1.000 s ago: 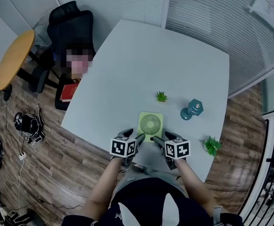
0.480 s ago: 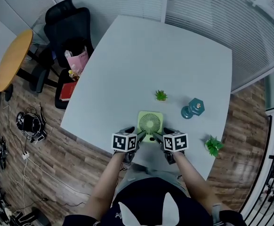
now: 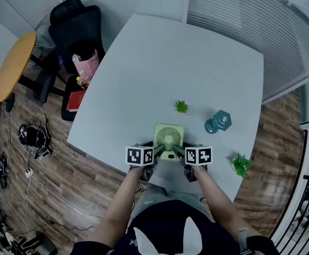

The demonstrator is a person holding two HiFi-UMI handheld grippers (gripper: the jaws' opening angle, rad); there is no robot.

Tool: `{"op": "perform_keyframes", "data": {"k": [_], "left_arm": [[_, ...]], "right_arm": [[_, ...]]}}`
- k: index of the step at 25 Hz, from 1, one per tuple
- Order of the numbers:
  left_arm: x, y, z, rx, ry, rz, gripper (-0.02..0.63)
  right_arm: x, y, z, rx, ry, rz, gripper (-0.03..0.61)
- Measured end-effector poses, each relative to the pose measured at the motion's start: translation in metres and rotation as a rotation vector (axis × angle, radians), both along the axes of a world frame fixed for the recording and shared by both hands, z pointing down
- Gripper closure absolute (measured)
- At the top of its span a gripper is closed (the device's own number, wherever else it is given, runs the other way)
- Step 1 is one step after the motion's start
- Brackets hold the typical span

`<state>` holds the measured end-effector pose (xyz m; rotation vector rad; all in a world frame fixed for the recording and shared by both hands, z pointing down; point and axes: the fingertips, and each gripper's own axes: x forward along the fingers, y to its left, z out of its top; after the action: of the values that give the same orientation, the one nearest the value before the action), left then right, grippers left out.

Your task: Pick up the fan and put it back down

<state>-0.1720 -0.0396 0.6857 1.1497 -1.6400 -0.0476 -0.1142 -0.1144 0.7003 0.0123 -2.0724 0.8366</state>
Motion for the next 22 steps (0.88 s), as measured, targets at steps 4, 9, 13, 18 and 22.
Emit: {"op": "perform_keyframes", "data": {"k": [4,9,13,18,22], "left_arm": [[0.0022,-0.0010,0.0040,-0.002,0.014,-0.003,0.344],[0.0040,-0.0040,0.0084,-0.008,0.002,0.008,0.375],[0.0039,-0.0037,0.0087,0.000,-0.007,-0.004,0.377],[0.0052,-0.0016,0.0084,-0.006,-0.006,-0.026,0.377],[0.0048,-0.0010,0.0085,-0.013,-0.014,-0.038,0.379]], "right_arm": [[-0.0007,0.0014,0.0001,-0.032,-0.012,-0.001,0.339],[-0.0030,0.0038,-0.0008,-0.075,-0.038,-0.009,0.362],[-0.0030,0.0058,-0.0011,-0.105,-0.055,-0.004,0.382],[-0.0034,0.0051,-0.0020,-0.074,-0.053,-0.024,0.393],[-0.0048,0.0052,-0.0012,-0.069,-0.049,-0.026,0.394]]}}
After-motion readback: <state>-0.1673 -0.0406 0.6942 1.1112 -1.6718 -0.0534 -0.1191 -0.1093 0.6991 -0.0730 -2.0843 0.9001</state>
